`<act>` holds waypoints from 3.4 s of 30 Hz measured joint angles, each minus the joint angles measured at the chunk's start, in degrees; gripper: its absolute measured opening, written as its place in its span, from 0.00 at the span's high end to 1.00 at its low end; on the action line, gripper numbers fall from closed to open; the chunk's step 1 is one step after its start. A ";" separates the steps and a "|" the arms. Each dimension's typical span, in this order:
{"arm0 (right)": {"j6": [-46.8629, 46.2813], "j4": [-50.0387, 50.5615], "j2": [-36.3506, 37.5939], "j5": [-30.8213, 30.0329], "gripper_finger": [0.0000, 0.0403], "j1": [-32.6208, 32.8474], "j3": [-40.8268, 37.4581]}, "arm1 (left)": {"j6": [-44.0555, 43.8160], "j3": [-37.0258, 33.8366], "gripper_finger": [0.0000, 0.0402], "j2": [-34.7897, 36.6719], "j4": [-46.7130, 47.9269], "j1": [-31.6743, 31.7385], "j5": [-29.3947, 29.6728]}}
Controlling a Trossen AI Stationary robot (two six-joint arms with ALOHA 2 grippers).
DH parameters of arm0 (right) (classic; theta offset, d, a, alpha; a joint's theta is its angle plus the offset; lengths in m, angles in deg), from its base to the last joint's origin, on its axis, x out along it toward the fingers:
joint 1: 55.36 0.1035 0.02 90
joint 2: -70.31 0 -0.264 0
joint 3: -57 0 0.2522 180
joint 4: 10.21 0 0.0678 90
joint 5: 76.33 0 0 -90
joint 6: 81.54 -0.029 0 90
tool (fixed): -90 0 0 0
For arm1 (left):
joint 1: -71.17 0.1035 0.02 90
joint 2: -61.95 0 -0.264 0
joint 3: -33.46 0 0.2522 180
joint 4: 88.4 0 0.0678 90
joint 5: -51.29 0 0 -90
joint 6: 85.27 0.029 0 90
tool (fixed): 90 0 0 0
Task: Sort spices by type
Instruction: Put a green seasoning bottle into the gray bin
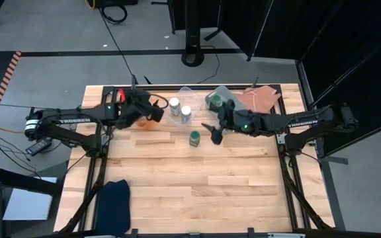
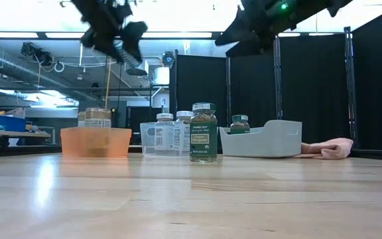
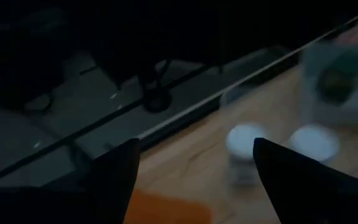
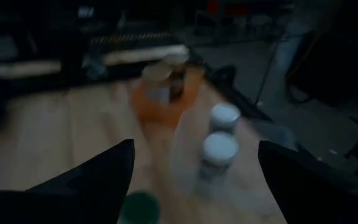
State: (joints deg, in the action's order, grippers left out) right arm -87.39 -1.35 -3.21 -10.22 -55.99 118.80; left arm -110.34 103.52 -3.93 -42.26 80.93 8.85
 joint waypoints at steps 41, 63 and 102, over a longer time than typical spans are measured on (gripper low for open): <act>-3.57 -13.83 -24.84 5.01 0.15 -0.37 0.00 | 8.34 13.98 0.21 0.02 3.83 -0.11 -0.86; -6.67 -10.67 -24.84 4.33 0.48 -0.37 -0.02 | 8.33 13.98 0.21 0.02 4.01 -0.11 -0.85; -10.89 20.87 -4.11 -12.04 0.48 -14.20 -0.02 | 7.94 13.98 0.21 0.00 4.98 -0.11 -0.85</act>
State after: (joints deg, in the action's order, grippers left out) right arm -98.28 19.52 -7.32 -22.26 -70.19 118.77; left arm -102.40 117.50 -3.93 -37.29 80.82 8.01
